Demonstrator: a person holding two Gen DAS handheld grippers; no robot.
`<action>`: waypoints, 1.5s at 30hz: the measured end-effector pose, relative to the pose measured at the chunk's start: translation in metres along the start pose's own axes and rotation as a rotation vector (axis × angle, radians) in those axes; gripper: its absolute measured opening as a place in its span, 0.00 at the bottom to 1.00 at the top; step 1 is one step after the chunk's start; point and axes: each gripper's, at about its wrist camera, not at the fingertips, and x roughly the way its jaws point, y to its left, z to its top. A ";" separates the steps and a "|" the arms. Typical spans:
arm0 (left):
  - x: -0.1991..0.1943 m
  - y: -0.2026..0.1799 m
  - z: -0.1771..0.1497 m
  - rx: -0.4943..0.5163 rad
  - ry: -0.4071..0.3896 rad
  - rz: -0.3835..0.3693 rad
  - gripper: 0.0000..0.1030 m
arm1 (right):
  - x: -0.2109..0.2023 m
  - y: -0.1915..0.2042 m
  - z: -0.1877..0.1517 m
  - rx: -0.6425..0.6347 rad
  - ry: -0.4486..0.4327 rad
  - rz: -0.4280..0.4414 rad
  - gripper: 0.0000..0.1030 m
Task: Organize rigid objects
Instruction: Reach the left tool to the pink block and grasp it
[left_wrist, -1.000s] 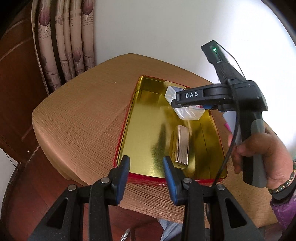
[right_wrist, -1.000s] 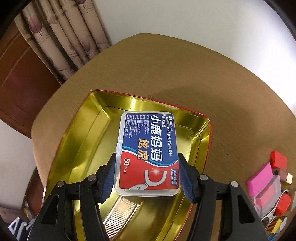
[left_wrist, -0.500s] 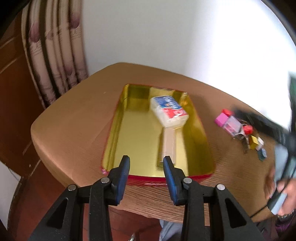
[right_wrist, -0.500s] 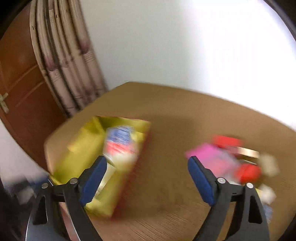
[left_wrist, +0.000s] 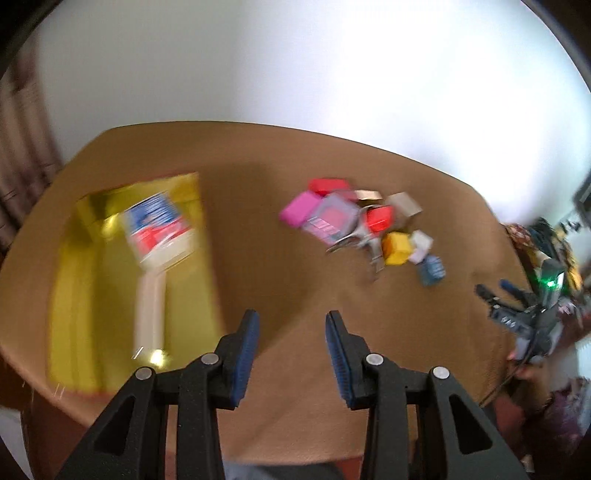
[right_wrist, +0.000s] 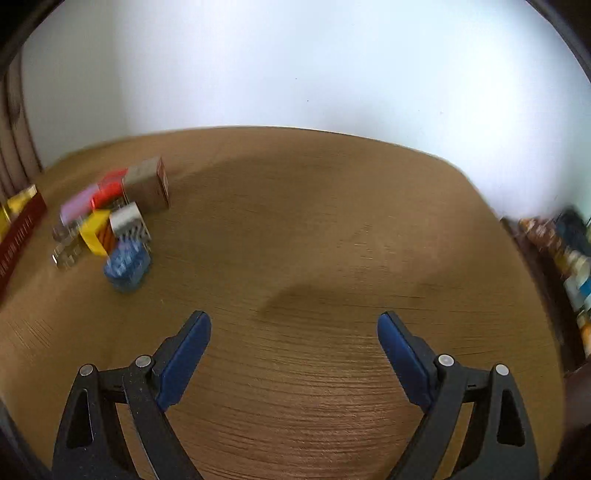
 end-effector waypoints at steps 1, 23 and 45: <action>0.007 -0.003 0.012 0.008 0.012 -0.001 0.37 | 0.000 0.000 0.001 0.002 -0.010 0.008 0.91; 0.195 -0.003 0.157 0.039 0.314 0.125 0.37 | 0.001 -0.002 0.005 -0.018 -0.006 0.182 0.94; 0.208 -0.008 0.139 0.214 0.353 0.089 0.55 | 0.011 0.006 0.006 -0.021 0.046 0.195 0.96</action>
